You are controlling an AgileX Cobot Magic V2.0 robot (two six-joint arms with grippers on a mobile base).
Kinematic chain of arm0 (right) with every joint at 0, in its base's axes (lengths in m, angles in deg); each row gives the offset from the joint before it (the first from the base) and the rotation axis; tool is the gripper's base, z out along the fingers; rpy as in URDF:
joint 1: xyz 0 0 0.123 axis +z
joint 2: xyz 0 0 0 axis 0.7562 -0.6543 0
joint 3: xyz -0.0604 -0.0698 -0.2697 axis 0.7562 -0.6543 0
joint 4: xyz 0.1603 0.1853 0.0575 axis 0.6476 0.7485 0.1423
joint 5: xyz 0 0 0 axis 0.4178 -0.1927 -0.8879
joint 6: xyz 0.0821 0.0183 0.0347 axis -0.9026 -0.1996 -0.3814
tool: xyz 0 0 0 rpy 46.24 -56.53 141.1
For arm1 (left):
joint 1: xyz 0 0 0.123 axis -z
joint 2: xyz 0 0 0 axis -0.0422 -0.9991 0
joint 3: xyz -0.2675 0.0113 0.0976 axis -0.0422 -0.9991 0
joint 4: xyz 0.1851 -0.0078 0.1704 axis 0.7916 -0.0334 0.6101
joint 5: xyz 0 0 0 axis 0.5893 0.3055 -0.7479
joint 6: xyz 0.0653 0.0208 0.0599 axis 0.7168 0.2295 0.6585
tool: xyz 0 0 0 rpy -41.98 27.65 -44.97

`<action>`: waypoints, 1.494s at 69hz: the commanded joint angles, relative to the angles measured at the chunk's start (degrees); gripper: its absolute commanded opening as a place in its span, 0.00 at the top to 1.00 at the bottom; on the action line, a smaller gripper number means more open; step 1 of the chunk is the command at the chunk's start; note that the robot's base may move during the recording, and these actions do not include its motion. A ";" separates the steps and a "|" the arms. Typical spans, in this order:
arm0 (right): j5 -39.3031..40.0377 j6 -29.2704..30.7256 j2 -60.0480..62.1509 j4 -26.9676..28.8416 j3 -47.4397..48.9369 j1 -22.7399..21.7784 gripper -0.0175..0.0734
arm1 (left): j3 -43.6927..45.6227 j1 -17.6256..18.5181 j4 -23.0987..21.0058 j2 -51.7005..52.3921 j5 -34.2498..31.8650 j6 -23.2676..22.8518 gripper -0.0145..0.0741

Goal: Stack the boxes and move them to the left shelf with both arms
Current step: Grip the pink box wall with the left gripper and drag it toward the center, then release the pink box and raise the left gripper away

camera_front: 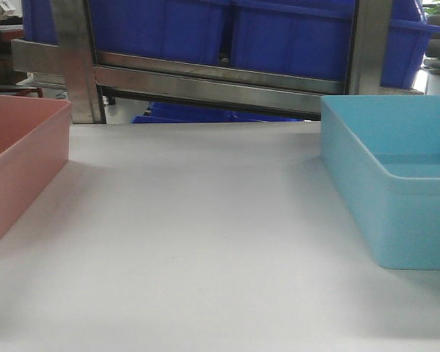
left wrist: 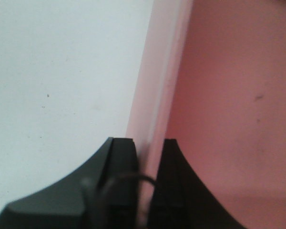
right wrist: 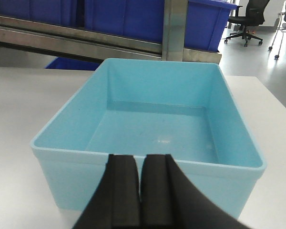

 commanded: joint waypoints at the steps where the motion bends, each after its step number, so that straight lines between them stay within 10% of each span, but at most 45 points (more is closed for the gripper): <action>1: 5.17 0.26 1.16 0.00 1.00 -0.33 0.75 | 3.10 0.81 -5.84 8.28 0.21 -3.15 0.84; 35: 5.17 0.26 1.16 0.00 1.00 -0.33 0.75 | -6.41 17.09 -6.48 24.49 4.12 -21.43 0.84; 65: 5.17 0.26 1.16 0.00 1.00 -0.33 0.75 | -21.76 36.86 -6.26 22.98 -15.92 -31.16 0.84; 103: 5.17 0.26 1.16 0.00 1.00 -0.33 0.75 | -22.15 42.46 -9.13 10.39 -21.42 -33.69 0.84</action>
